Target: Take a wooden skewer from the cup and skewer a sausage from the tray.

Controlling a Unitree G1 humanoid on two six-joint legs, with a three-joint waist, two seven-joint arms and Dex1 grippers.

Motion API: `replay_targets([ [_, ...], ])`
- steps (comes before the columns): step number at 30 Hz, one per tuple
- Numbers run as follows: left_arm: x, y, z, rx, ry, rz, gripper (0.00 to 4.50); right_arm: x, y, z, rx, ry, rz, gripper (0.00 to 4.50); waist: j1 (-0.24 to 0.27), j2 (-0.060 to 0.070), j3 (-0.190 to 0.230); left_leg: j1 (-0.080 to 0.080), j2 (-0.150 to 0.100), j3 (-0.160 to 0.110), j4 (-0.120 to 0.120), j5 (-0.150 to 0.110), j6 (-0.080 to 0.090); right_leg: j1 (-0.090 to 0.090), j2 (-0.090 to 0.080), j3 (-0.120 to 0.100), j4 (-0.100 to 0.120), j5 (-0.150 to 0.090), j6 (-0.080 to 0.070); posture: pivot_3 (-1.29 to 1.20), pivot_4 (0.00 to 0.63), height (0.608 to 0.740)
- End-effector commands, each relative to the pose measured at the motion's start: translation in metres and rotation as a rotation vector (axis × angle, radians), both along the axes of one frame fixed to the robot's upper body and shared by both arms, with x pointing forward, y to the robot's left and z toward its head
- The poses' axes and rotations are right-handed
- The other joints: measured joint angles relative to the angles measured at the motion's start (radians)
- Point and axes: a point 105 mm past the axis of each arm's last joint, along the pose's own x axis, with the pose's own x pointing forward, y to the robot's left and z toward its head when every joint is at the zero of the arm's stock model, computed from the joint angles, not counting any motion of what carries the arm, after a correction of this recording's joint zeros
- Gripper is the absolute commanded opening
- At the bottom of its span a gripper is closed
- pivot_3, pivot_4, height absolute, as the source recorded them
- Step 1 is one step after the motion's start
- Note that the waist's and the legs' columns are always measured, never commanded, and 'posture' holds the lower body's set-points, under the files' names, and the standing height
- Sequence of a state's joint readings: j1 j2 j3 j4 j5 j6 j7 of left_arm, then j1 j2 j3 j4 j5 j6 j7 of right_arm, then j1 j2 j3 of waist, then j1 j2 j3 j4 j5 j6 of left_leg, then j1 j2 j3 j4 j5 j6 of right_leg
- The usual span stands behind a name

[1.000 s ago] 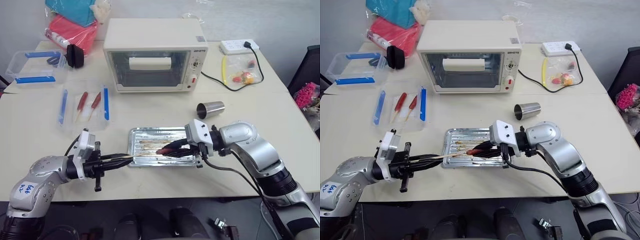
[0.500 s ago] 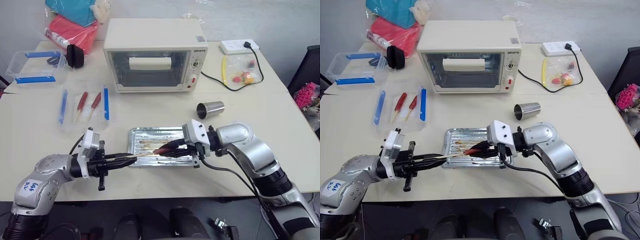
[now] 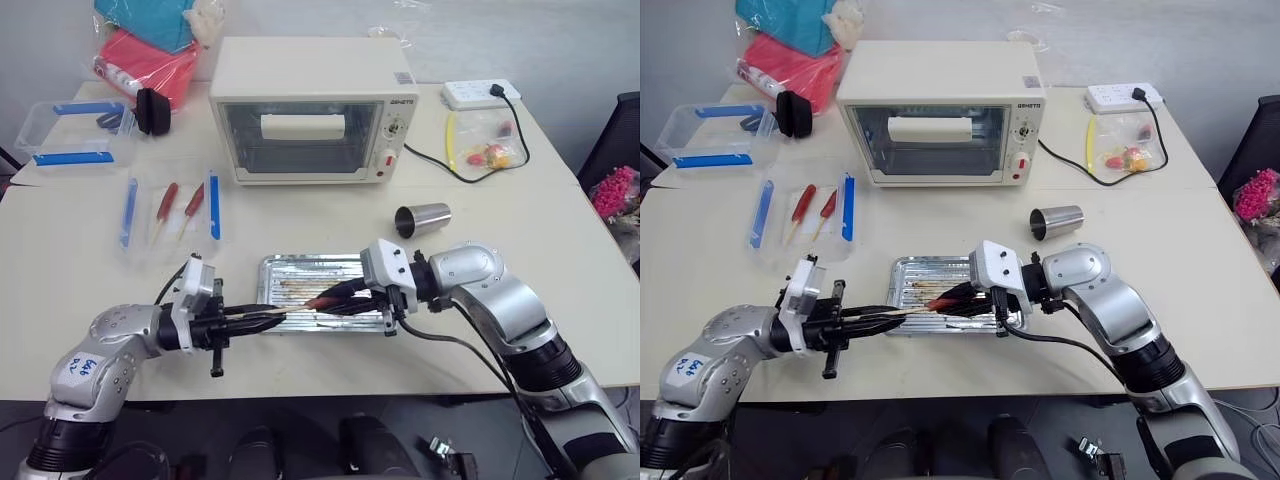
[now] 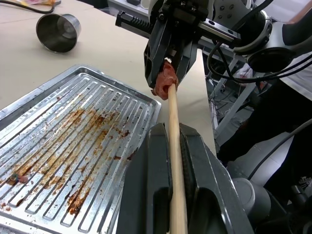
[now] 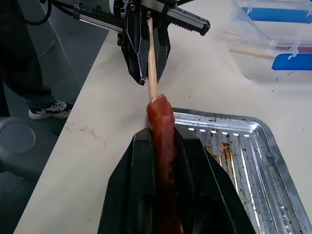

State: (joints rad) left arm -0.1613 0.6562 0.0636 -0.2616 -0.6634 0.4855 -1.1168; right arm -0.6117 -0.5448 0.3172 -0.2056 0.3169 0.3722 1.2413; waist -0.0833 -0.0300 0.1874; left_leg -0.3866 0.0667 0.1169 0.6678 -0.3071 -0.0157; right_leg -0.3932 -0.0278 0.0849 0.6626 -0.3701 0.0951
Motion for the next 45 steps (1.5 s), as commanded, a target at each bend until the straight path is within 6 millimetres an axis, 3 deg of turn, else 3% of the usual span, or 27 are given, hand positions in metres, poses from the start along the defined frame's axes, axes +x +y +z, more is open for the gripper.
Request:
replay_targets([
  [1,-0.004,-0.022,0.004,-0.015,-0.031,-0.105,0.0,-0.018,0.018,0.012,0.031,-0.05,0.127,0.51,0.0,0.0,0.0,0.0,0.0,0.0,0.0,0.0,0.0,0.0,0.0,0.0,0.0,0.0,0.0,0.0,0.15,0.74],
  [11,-0.002,-0.05,0.005,-0.057,-0.044,-0.196,0.0,-0.022,0.02,0.013,0.031,-0.036,0.152,0.51,0.0,0.0,0.0,0.0,0.0,0.0,0.001,0.0,0.0,0.0,0.0,0.0,0.001,0.0,0.0,0.0,0.15,0.74],
  [20,0.009,-0.03,0.006,-0.049,-0.067,-0.091,0.0,-0.016,0.001,0.004,-0.034,-0.005,0.098,0.51,0.001,0.0,0.0,0.0,0.0,0.0,0.001,0.0,0.0,0.0,0.0,0.0,0.001,0.0,0.0,0.0,0.15,0.74],
  [21,0.01,-0.028,0.006,-0.049,-0.073,-0.077,0.0,-0.015,-0.001,0.003,-0.041,0.0,0.089,0.96,0.001,0.0,0.0,0.0,0.0,0.0,0.001,0.0,0.0,0.0,0.0,0.0,0.001,0.0,0.0,0.0,0.15,0.74],
  [33,0.011,0.004,-0.004,-0.04,-0.09,0.1,0.0,-0.013,-0.041,0.017,-0.077,-0.021,0.02,4.49,0.001,0.0,0.0,0.0,0.0,-0.001,0.002,0.0,0.0,0.0,0.0,0.0,0.001,0.0,0.0,0.0,0.15,0.74],
  [38,0.003,0.034,0.004,-0.098,-0.115,0.272,0.0,-0.001,-0.067,0.038,0.073,-0.064,-0.138,4.49,0.0,0.0,0.0,0.0,0.001,-0.001,0.0,0.0,0.0,0.0,0.0,0.0,0.001,0.0,0.0,0.0,0.15,0.74],
  [42,0.006,0.061,0.028,-0.223,-0.192,0.51,0.0,-0.002,-0.087,0.07,0.468,-0.152,-0.204,4.49,0.004,-0.001,0.0,0.0,0.001,-0.002,0.0,0.0,0.001,0.002,0.0,-0.001,0.0,0.0,0.0,0.0,0.15,0.74],
  [45,0.012,0.084,0.048,-0.319,-0.286,0.726,0.0,0.0,-0.104,0.083,0.657,-0.143,-0.324,4.49,0.012,-0.001,0.0,0.0,0.0,-0.002,0.001,-0.001,0.001,0.003,-0.001,-0.001,0.0,0.0,0.0,0.0,0.15,0.74],
])
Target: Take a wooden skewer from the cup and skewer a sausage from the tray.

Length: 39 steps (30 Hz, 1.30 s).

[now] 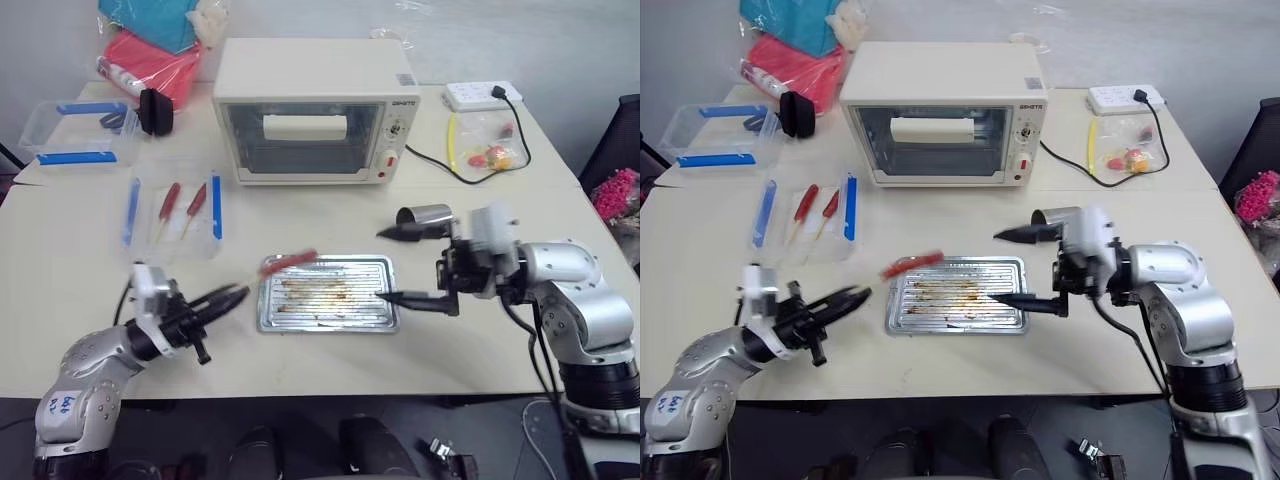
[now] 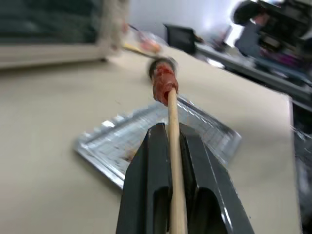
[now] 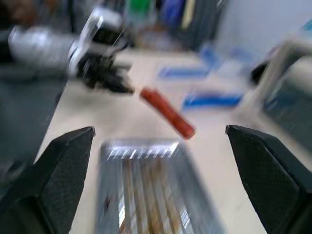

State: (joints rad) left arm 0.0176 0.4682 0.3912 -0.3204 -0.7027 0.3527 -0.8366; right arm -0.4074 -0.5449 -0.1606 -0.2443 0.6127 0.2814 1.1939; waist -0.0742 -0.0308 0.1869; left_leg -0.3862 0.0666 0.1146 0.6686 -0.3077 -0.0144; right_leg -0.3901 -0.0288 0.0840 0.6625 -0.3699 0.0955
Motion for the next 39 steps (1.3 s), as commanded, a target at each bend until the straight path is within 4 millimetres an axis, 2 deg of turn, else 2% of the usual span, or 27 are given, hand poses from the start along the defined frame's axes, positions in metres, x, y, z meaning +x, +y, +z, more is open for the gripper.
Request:
replay_targets([
  [1,0.003,0.029,0.035,-0.09,-0.158,0.259,0.0,-0.004,-0.024,0.023,0.192,-0.06,-0.118,4.49,0.006,0.0,0.0,0.0,0.0,0.0,0.0,0.0,0.0,0.0,0.0,0.0,0.0,0.0,0.0,0.0,0.15,0.74],
  [5,0.016,0.068,0.056,-0.232,-0.249,0.625,0.0,-0.008,-0.032,0.026,0.262,-0.127,-0.237,4.49,0.016,0.0,0.0,0.0,0.0,0.0,0.001,0.0,0.0,0.0,0.0,0.0,0.0,0.0,0.0,0.0,0.15,0.74],
  [8,0.028,0.077,0.059,-0.281,-0.229,0.757,0.0,-0.008,-0.032,0.024,0.268,-0.147,-0.271,4.49,0.018,0.0,0.0,0.0,0.0,0.0,0.002,0.0,0.0,0.0,0.001,0.001,0.001,0.0,0.001,0.0,0.15,0.74],
  [11,0.057,0.077,0.048,-0.27,-0.149,0.856,0.0,-0.006,-0.031,0.025,0.268,-0.159,-0.283,4.49,0.022,0.0,0.0,0.0,0.0,0.001,0.002,0.0,0.0,0.0,0.001,0.001,0.001,0.0,0.001,0.0,0.15,0.74],
  [14,0.089,0.069,0.033,-0.278,-0.057,0.884,0.0,-0.005,-0.028,0.028,0.257,-0.176,-0.273,4.49,0.023,0.0,0.0,0.0,-0.001,0.001,0.004,0.0,0.0,0.0,0.002,0.0,0.002,0.0,0.001,0.0,0.15,0.74],
  [18,0.115,0.055,0.033,-0.235,-0.041,0.857,0.0,-0.008,-0.024,0.03,0.249,-0.187,-0.259,4.49,0.024,0.0,0.0,0.0,0.0,0.002,0.005,0.0,0.0,-0.001,0.002,-0.001,0.002,0.0,0.001,0.0,0.15,0.74],
  [21,0.122,0.052,0.034,-0.243,-0.03,0.848,0.0,-0.012,-0.022,0.031,0.248,-0.188,-0.255,4.49,0.022,0.0,0.0,0.0,0.0,0.003,0.005,0.0,0.0,-0.002,0.002,-0.001,0.003,0.0,0.001,0.0,0.15,0.74],
  [22,0.122,0.053,0.034,-0.241,-0.038,0.848,0.0,-0.014,-0.022,0.031,0.251,-0.186,-0.258,4.49,0.02,0.0,0.0,0.0,0.0,0.004,0.004,0.0,0.0,-0.002,0.002,-0.001,0.004,0.0,0.001,0.0,0.15,0.74],
  [23,0.121,0.053,0.035,-0.237,-0.044,0.848,0.62,-0.014,-0.022,0.031,0.252,-0.185,-0.26,4.5,0.019,0.0,0.0,0.0,0.001,0.004,0.004,0.0,-0.001,-0.002,0.002,-0.001,0.004,0.0,0.001,0.0,0.15,0.74],
  [26,0.112,0.044,0.046,-0.192,-0.148,0.802,1.33,-0.018,-0.021,0.028,0.246,-0.171,-0.257,4.5,0.02,0.0,0.0,0.0,0.001,0.004,0.004,0.001,-0.001,-0.002,0.002,-0.001,0.004,0.0,0.001,0.0,0.15,0.74],
  [30,0.098,0.029,0.06,-0.131,-0.253,0.69,2.55,-0.021,-0.02,0.025,0.238,-0.149,-0.249,4.5,0.021,0.0,0.0,0.0,0.001,0.004,0.005,0.001,-0.001,-0.002,0.002,-0.001,0.005,0.0,0.001,0.0,0.15,0.74],
  [32,0.09,0.023,0.061,-0.084,-0.277,0.619,2.55,-0.022,-0.019,0.023,0.229,-0.14,-0.242,4.5,0.021,0.0,0.0,0.0,0.001,0.004,0.005,0.001,-0.001,-0.002,0.002,0.0,0.005,0.0,0.001,0.0,0.15,0.74],
  [34,0.077,0.014,0.06,-0.002,-0.288,0.472,2.55,-0.023,-0.019,0.021,0.213,-0.129,-0.235,4.5,0.021,0.0,0.0,0.0,0.0,0.005,0.005,0.001,-0.001,-0.002,0.002,0.0,0.005,0.0,0.001,0.0,0.15,0.74],
  [37,0.056,0.005,0.042,0.255,-0.293,0.266,2.55,-0.025,-0.023,0.015,0.174,-0.104,-0.22,4.5,0.016,0.0,0.0,0.001,0.001,0.005,0.004,0.001,-0.001,-0.002,0.003,0.0,0.005,0.0,0.001,0.0,0.15,0.74],
  [39,0.042,0.009,0.022,0.43,-0.245,0.145,2.55,-0.028,-0.027,0.002,0.097,-0.057,-0.192,4.5,0.017,0.0,0.0,0.002,0.001,0.006,0.002,0.001,-0.001,-0.002,0.002,0.0,0.004,0.0,0.001,0.0,0.15,0.74],
])
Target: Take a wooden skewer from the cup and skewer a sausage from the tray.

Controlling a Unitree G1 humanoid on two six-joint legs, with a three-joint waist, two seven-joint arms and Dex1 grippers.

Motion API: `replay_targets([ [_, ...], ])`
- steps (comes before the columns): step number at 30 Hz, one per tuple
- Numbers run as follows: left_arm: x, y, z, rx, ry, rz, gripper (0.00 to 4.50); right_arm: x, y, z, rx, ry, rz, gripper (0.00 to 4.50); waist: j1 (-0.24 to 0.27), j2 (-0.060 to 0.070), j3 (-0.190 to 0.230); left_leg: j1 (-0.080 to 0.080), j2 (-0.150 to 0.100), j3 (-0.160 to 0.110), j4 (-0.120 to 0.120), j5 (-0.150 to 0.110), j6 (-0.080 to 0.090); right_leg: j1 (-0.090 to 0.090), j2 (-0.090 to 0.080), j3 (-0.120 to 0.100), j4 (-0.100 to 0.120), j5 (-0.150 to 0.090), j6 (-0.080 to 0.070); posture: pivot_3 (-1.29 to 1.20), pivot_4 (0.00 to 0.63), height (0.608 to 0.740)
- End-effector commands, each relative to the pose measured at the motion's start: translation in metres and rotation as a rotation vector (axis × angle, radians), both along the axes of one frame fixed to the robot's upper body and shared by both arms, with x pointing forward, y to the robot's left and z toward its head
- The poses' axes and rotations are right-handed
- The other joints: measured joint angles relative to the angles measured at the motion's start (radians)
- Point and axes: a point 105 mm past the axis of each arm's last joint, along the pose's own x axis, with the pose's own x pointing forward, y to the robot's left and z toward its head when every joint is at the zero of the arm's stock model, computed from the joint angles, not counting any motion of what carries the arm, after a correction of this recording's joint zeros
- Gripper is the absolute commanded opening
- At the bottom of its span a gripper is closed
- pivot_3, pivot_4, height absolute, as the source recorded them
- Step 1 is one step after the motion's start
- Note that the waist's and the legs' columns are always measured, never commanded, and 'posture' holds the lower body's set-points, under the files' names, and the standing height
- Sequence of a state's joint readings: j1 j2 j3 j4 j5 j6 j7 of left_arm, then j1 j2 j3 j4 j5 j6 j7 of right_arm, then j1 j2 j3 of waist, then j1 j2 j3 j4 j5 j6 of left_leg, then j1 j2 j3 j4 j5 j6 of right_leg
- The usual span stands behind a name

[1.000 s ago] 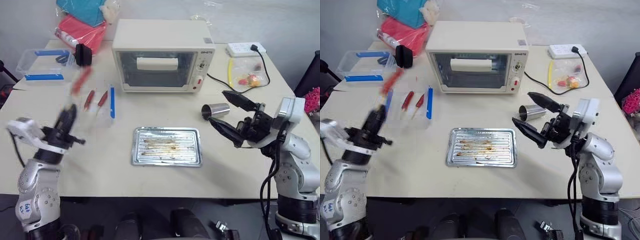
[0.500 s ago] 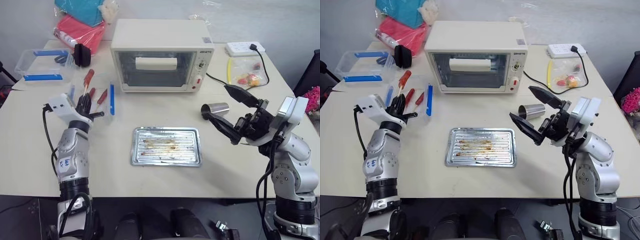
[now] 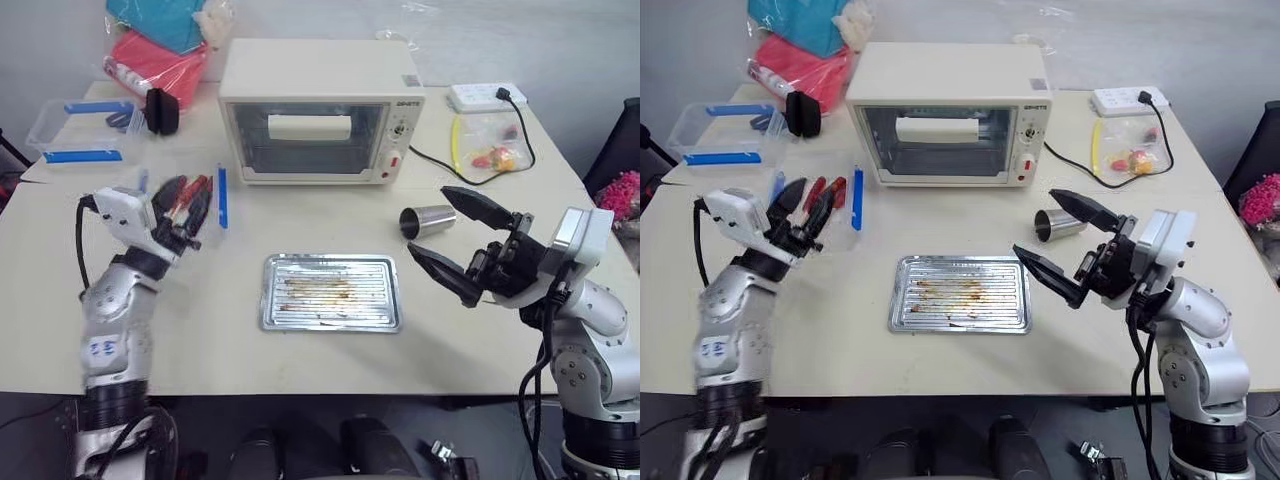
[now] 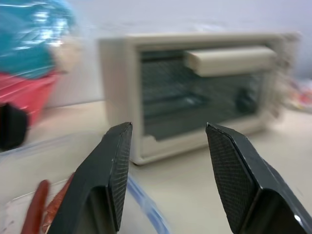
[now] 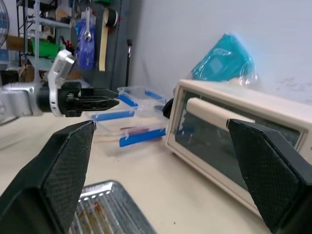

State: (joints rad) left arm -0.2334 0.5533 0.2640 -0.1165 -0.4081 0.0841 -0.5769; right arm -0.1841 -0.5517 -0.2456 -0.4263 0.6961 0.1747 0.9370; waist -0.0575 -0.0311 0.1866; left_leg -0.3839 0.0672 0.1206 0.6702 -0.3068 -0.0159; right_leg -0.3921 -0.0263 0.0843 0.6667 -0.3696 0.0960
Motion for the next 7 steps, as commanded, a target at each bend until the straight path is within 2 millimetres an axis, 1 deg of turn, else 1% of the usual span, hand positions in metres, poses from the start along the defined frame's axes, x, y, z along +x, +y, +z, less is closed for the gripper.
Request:
replay_targets([
  [1,-0.025,-0.003,-0.016,0.239,0.066,-0.168,2.55,-0.01,-0.007,-0.009,-0.092,0.03,0.054,4.5,0.0,0.0,0.0,0.0,0.0,0.0,0.0,0.0,0.0,0.0,0.0,0.0,-0.001,0.0,0.0,0.0,0.15,0.74],
  [2,-0.033,0.001,-0.027,0.322,0.105,-0.213,2.55,-0.013,-0.01,-0.025,-0.157,0.081,0.077,4.5,0.001,0.0,0.0,0.0,0.0,0.0,-0.001,0.0,0.0,0.0,0.0,0.0,-0.001,0.0,0.0,0.0,0.15,0.74],
  [4,-0.046,0.008,-0.043,0.419,0.169,-0.287,2.55,-0.018,-0.015,-0.05,-0.25,0.146,0.12,4.5,0.003,0.0,0.0,0.001,0.0,0.0,-0.002,0.0,0.001,0.001,0.0,0.0,-0.004,0.0,0.0,0.0,0.15,0.74],
  [5,-0.05,0.011,-0.048,0.438,0.188,-0.309,2.55,-0.019,-0.018,-0.06,-0.276,0.176,0.133,4.5,0.005,0.0,0.0,0.001,-0.001,0.0,-0.003,-0.001,0.001,0.002,-0.001,0.0,-0.005,0.0,0.0,0.0,0.15,0.74],
  [7,-0.052,0.015,-0.053,0.443,0.207,-0.318,2.55,-0.019,-0.022,-0.074,-0.304,0.2,0.144,4.5,0.006,0.0,0.0,0.001,-0.001,0.0,-0.003,-0.001,0.002,0.003,-0.001,0.0,-0.006,0.0,0.0,0.0,0.15,0.74],
])
